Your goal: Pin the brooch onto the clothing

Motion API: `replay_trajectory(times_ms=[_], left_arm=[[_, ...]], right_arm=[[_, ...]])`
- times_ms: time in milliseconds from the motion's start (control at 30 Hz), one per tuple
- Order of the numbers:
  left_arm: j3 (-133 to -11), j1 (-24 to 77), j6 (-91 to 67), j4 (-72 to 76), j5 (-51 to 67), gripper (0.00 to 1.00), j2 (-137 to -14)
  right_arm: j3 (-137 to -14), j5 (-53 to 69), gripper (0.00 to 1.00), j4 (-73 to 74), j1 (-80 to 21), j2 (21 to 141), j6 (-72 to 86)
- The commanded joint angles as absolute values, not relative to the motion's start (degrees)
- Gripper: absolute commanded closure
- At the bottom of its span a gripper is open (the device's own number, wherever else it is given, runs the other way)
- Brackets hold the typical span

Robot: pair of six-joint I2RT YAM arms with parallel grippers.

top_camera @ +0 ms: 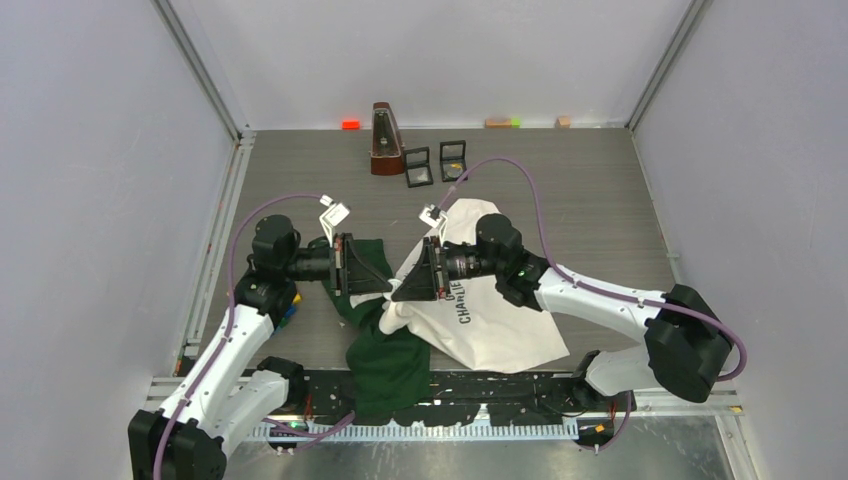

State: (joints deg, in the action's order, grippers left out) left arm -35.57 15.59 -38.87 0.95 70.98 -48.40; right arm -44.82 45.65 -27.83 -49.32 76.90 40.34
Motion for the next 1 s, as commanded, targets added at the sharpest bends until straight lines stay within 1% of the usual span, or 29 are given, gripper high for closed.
replay_trajectory(times_ms=[0,333,767,967], left_arm=[[-35.69,18.00,-39.99,3.96,73.56,1.00,-48.28],[-35.75,18.19,-39.90,3.96,73.71,1.00,-48.02],[-35.78,18.29,-39.65,3.80,73.65,1.00,-47.95],[-36.44,18.28,-37.34,1.02,72.98,1.00,-47.76]], right_arm=[[-49.74,40.63,0.91,-30.09,-50.06,78.16,39.35],[-49.87,38.81,0.99,-29.08,-47.57,79.63,42.82],[-48.48,37.66,0.99,-31.11,-43.40,82.60,49.06],[-46.61,36.57,0.99,-32.45,-41.16,82.41,50.62]])
